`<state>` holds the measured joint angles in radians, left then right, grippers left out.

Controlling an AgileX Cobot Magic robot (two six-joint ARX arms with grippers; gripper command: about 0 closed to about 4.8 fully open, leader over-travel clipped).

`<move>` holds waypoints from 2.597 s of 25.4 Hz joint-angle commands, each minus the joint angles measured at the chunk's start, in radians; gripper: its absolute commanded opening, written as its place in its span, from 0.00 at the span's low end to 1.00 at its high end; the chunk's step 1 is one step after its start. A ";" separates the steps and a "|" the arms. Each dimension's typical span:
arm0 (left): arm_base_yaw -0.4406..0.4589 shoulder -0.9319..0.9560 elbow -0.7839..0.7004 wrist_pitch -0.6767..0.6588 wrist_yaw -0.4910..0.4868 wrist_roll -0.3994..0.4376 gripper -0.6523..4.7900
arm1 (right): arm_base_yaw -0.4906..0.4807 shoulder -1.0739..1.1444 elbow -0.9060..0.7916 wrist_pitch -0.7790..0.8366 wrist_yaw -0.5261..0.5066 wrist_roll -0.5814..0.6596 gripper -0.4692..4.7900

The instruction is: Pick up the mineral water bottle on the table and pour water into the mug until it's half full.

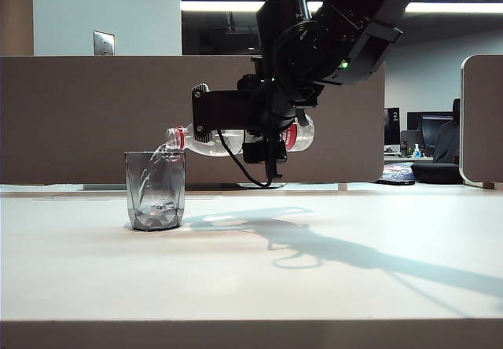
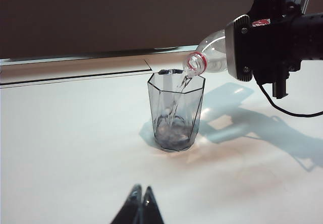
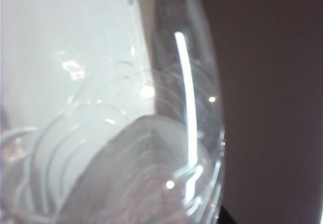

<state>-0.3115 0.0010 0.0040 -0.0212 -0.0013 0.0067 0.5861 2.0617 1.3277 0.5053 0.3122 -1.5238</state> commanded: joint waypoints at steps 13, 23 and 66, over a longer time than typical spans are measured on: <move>0.001 0.000 0.003 0.007 0.002 0.000 0.11 | 0.001 -0.014 0.010 0.053 0.005 -0.014 0.65; 0.001 0.000 0.003 0.007 0.002 0.000 0.11 | 0.001 -0.014 0.010 0.095 0.011 -0.023 0.65; 0.000 0.000 0.003 0.007 0.002 0.000 0.11 | 0.001 -0.014 0.010 0.098 0.029 -0.076 0.65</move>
<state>-0.3115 0.0010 0.0040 -0.0208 -0.0013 0.0067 0.5861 2.0617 1.3289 0.5632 0.3378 -1.6054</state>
